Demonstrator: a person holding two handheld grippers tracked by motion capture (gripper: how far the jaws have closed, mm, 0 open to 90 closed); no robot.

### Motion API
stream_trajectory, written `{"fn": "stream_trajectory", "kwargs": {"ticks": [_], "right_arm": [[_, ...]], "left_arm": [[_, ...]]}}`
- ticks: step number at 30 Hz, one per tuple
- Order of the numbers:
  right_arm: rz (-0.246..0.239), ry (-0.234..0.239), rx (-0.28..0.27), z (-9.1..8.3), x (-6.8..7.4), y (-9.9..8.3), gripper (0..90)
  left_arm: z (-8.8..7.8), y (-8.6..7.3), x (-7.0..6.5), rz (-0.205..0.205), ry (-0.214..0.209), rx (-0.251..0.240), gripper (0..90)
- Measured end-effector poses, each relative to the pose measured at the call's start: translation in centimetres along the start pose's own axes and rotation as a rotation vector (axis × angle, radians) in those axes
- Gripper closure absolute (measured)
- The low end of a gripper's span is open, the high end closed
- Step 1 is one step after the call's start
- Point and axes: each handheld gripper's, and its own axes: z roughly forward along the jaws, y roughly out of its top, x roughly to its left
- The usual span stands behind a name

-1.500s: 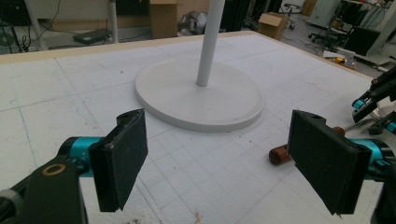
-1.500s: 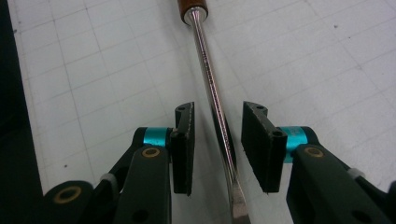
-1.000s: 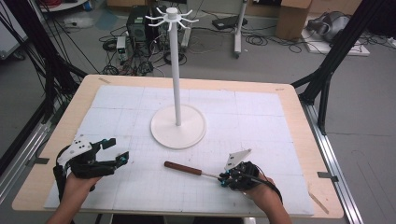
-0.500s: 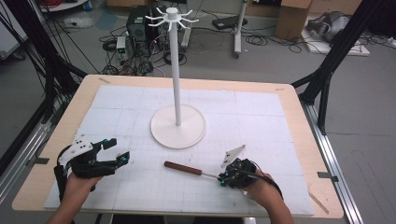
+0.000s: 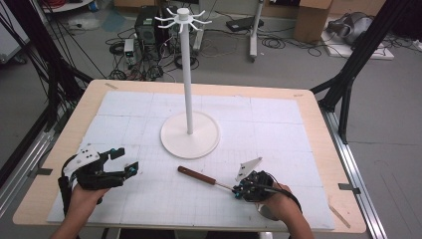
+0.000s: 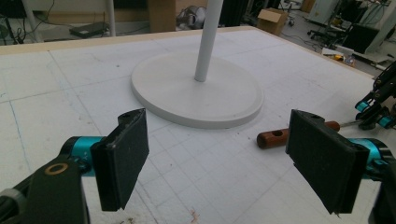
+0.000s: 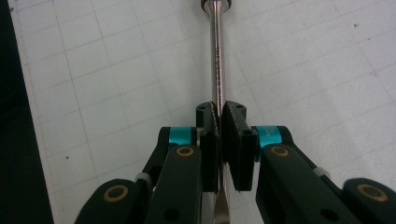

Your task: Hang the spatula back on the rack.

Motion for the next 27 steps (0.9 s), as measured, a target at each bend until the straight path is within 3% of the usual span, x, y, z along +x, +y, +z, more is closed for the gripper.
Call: {"fn": "stream_trajectory", "kwargs": {"ticks": [12, 22, 27], "right_arm": [[0.017, 0.019, -0.046, -0.3, 0.1, 0.0, 84.4], [0.091, 0.002, -0.188, -1.8, -0.2, -0.3, 84.3], [0.115, -0.008, -0.266, -2.5, 0.0, -0.2, 84.3]], "left_arm": [[0.0, 0.0, 0.0, -0.004, 0.004, -0.005, 21.7], [-0.1, 0.1, -0.1, -0.009, 0.006, -0.012, 22.0], [-0.1, 0.2, -0.2, -0.033, -0.006, -0.021, 22.0]]}}
